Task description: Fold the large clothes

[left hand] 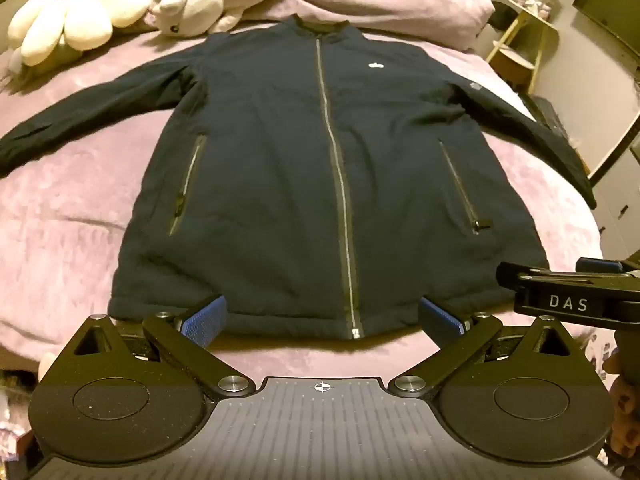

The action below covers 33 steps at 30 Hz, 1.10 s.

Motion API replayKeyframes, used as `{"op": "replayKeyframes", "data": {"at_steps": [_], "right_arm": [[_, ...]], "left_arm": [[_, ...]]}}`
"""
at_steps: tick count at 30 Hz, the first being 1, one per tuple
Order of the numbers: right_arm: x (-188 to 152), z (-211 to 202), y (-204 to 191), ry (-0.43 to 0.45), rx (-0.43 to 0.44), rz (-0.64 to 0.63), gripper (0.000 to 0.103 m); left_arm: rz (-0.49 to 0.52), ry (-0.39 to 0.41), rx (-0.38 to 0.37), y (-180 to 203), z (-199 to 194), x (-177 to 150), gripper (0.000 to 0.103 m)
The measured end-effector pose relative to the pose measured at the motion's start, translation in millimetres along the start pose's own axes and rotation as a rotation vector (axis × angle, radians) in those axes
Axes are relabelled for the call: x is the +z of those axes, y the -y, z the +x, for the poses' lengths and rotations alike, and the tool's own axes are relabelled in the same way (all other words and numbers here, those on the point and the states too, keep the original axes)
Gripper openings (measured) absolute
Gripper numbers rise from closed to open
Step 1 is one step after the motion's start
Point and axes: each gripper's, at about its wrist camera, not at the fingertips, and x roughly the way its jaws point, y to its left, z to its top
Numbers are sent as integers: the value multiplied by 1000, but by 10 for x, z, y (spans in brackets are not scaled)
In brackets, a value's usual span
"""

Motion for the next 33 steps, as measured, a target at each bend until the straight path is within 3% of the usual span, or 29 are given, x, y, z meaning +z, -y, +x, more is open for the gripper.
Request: {"op": "replayKeyframes", "data": {"at_steps": [33], "right_arm": [[3, 10, 26, -2, 0, 2, 99]], "left_arm": [[0, -15, 14, 14, 15, 15, 103]]}}
